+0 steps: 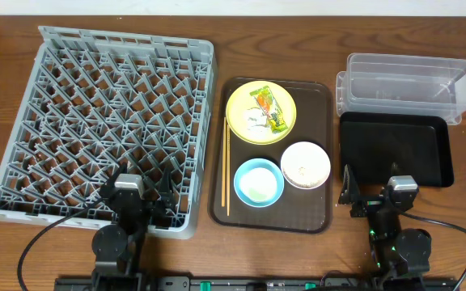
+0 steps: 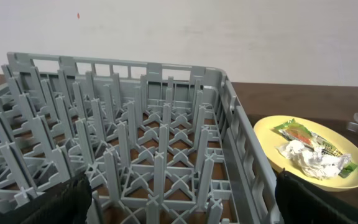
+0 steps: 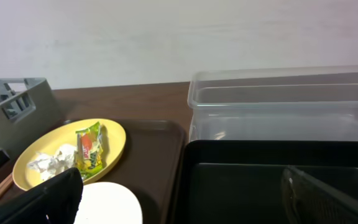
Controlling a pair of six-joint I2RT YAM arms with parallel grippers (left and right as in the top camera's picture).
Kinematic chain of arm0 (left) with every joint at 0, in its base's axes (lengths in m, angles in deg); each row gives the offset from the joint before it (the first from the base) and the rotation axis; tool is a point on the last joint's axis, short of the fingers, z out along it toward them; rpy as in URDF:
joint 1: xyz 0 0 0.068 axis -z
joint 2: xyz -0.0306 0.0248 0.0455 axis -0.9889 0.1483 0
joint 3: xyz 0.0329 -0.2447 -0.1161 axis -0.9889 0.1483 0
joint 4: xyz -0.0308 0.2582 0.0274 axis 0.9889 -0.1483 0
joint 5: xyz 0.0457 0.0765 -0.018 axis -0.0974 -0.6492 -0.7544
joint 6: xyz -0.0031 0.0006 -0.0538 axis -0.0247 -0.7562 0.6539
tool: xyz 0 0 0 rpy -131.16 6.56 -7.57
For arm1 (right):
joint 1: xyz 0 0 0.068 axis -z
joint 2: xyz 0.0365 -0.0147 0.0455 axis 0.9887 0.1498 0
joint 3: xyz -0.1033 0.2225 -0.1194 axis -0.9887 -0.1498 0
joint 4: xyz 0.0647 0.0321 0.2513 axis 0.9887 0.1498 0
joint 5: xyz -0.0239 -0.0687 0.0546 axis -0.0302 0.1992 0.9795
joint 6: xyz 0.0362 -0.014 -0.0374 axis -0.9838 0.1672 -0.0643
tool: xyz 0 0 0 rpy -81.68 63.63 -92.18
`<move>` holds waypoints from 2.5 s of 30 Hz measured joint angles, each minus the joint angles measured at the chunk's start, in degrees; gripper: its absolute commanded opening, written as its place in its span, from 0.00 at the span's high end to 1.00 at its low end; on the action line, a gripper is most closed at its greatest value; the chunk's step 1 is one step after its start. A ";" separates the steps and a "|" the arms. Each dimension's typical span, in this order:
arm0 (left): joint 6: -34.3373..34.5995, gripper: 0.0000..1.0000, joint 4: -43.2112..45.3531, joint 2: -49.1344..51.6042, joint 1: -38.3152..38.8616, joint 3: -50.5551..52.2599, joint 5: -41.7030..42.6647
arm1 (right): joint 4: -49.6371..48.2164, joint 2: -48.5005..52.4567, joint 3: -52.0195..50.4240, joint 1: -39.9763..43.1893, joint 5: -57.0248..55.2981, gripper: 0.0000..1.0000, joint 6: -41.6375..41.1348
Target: Sort waste into correct bins and load items into the dishwasher
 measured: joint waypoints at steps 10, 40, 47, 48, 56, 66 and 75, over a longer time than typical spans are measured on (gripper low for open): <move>0.00 0.06 0.00 0.00 0.00 0.00 0.00 | 0.00 0.31 0.00 0.00 0.04 0.01 0.02; 0.00 0.05 0.00 0.00 0.00 0.00 0.00 | 0.00 0.31 0.00 0.00 0.09 0.01 0.00; 0.00 0.05 0.00 0.00 0.00 0.00 0.00 | 0.00 0.31 0.00 0.00 0.11 0.01 0.02; 0.00 0.05 0.00 0.00 0.00 0.00 0.00 | 0.00 0.31 0.00 0.00 0.09 0.01 0.00; 0.33 0.05 -0.02 0.00 0.00 0.00 0.00 | -0.13 0.31 0.00 0.00 0.11 0.01 -0.57; 4.74 0.05 -17.88 7.06 0.00 -9.84 0.09 | 3.15 4.61 4.74 0.00 0.11 0.01 -2.08; 5.01 0.05 -34.69 23.91 0.00 -30.80 0.09 | 11.63 27.06 23.96 0.00 4.83 0.01 -1.53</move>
